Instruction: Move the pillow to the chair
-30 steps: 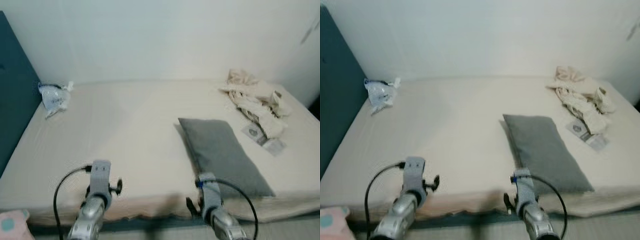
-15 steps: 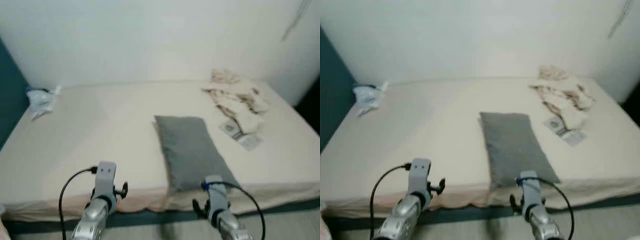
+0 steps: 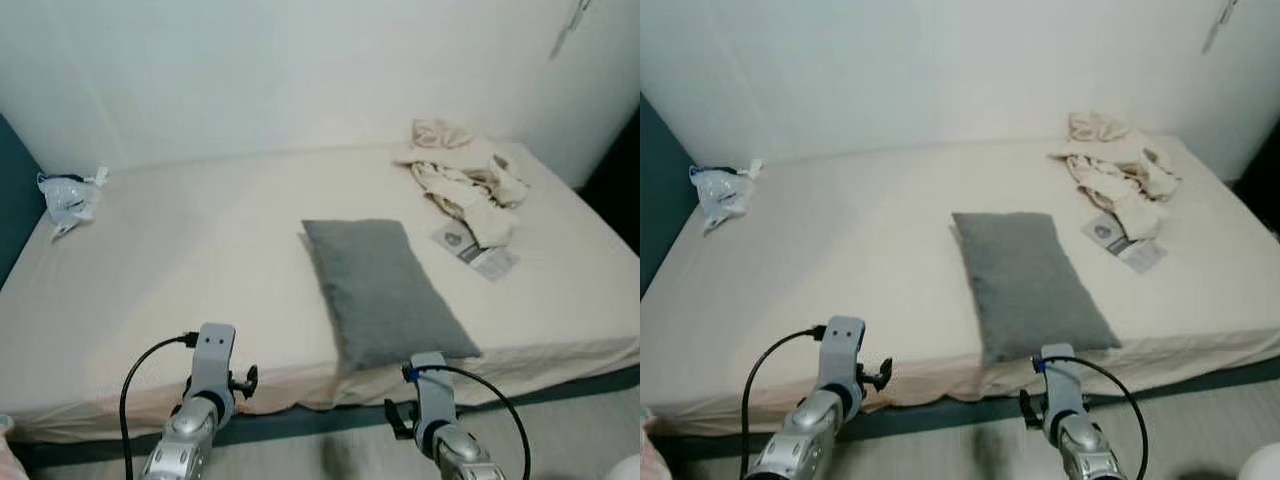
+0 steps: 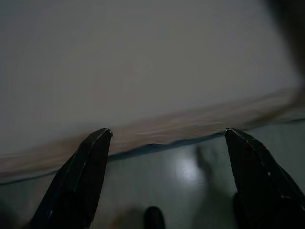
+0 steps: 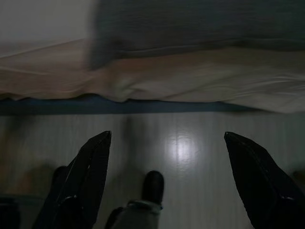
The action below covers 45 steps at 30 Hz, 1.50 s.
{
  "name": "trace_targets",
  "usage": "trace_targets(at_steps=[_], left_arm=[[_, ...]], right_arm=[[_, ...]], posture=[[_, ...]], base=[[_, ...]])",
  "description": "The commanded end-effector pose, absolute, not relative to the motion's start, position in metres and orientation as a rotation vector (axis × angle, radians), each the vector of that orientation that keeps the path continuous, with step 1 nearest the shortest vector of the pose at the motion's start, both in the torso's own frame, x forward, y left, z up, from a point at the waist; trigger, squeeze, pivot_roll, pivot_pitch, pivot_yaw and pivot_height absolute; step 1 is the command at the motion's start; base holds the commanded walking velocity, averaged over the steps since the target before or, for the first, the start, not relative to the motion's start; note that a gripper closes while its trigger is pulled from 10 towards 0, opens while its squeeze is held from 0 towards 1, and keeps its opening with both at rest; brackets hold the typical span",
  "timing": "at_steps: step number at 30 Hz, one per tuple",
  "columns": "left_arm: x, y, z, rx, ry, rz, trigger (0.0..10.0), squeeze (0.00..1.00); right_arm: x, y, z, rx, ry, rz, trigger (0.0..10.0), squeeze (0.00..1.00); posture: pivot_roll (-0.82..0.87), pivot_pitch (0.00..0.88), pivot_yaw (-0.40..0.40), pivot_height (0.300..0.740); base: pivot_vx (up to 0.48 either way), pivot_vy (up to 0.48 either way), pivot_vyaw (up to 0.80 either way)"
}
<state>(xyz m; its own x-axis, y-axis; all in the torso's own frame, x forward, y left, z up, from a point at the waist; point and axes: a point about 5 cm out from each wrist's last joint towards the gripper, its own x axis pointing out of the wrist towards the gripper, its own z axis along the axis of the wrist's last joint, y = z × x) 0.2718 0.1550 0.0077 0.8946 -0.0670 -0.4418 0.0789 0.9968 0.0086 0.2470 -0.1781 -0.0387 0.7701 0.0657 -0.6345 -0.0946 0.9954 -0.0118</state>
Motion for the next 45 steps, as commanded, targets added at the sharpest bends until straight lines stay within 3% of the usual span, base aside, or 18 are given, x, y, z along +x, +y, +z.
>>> trace_targets(at_steps=[1, 18, 31, 39, 45], left_arm=[[0.267, 0.158, 0.001, 0.051, 0.491, -0.071, 10.0, 0.00], [0.272, 0.157, 0.010, 0.026, 0.416, -0.066, 10.0, 0.00], [0.268, 0.160, -0.002, 0.034, 0.486, -0.063, 10.0, 0.00], [0.268, 0.186, -0.002, -0.057, 0.461, 0.071, 10.0, 0.00], [0.258, 0.194, -0.010, 0.016, 0.489, 0.031, 10.0, 0.00]], right_arm=[[0.244, -0.175, -0.041, -0.027, 0.690, 0.087, 10.0, 0.00], [0.251, -0.171, -0.036, -0.006, 0.654, 0.098, 10.0, 0.00], [0.251, -0.170, -0.037, -0.023, 0.657, 0.106, 10.0, 0.00], [0.249, -0.159, -0.039, -0.030, 0.646, 0.140, 10.0, 0.00], [0.251, -0.155, -0.038, -0.034, 0.630, 0.123, 10.0, 0.00]], posture=[[0.03, 0.105, 0.010, 0.740], [0.03, 0.083, 0.006, 0.740], [0.02, 0.072, 0.001, 0.740], [0.01, 0.097, -0.009, 0.740], [0.00, 0.100, -0.013, 0.740]], base=[[0.000, 0.000, 0.00], [0.000, 0.000, 0.00], [0.000, -0.074, 0.00], [0.000, 0.000, 0.00], [0.000, 0.000, 0.00]])
